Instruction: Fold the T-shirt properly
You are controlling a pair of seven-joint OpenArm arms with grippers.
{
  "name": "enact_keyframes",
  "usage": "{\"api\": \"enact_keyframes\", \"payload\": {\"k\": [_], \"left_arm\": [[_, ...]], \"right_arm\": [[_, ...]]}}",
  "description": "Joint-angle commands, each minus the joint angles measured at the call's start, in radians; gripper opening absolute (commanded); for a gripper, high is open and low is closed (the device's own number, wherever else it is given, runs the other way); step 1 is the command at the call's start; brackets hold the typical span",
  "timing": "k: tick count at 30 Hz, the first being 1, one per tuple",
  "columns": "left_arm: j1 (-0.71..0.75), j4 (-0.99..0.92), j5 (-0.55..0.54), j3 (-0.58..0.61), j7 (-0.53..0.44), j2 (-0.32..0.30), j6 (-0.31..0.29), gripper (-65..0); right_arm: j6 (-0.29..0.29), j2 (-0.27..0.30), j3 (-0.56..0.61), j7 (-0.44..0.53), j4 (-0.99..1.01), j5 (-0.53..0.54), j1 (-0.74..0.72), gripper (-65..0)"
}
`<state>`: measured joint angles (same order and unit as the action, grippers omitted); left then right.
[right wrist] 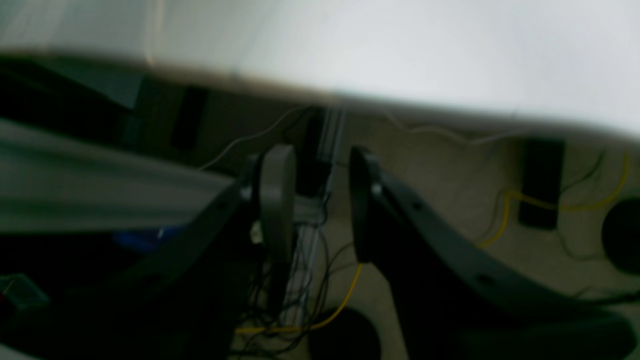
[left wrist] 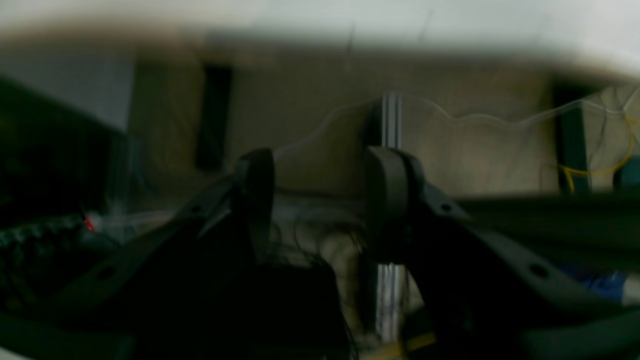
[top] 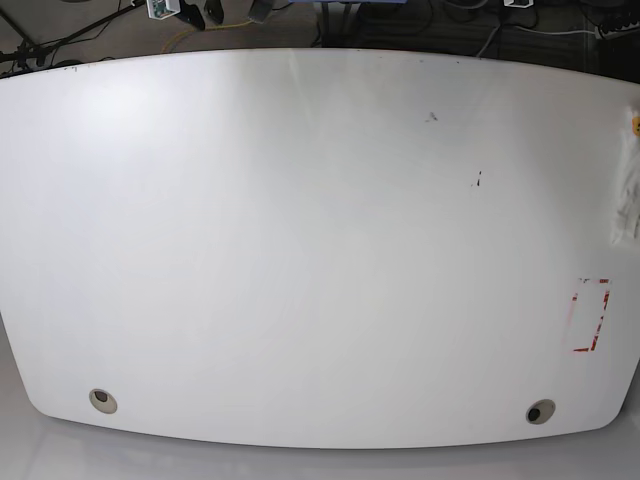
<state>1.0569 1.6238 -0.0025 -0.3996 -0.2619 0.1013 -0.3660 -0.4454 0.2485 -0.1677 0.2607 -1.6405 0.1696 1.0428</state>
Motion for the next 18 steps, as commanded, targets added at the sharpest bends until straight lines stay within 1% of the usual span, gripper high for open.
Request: {"api": "enact_keyframes", "payload": {"k": [1, 6, 8, 11, 14, 16, 18], "left_arm": [[0.019, -0.079, -0.007, 0.0, -0.018, 0.001, -0.003, -39.3], [-0.05, -0.264, -0.007, 0.049, -0.02, -0.059, -0.003, -39.3], [-0.077, -0.348, -0.007, 0.069, -0.02, -0.079, -0.003, -39.3], [-0.157, -0.458, -0.007, 0.08, -0.02, -0.096, 0.0, -39.3], [-0.232, -0.586, -0.001, 0.077, -0.02, -0.097, 0.002, -39.3], [-0.297, -0.672, 0.002, 0.08, -0.02, -0.124, 0.002, -39.3], [-0.336, -0.732, 0.002, 0.08, -0.018, -0.136, 0.002, -39.3]], "right_arm": [[0.003, -0.004, -0.005, 0.028, 0.024, 0.008, 0.031, -47.7], [0.003, -0.036, -0.003, 0.033, 0.147, 0.005, -0.005, -47.7], [0.003, -0.036, 0.001, 0.033, 0.217, 0.005, -0.028, -47.7], [0.003, -0.031, 0.041, 0.033, 0.334, 0.005, -0.091, -47.7], [0.01, -0.027, 0.083, 0.033, 0.474, 0.005, -0.166, -47.7], [0.01, -0.027, 0.106, 0.033, 0.593, 0.005, -0.24, -47.7], [0.01, -0.03, 0.116, 0.033, 0.678, 0.005, -0.287, -47.7]]}}
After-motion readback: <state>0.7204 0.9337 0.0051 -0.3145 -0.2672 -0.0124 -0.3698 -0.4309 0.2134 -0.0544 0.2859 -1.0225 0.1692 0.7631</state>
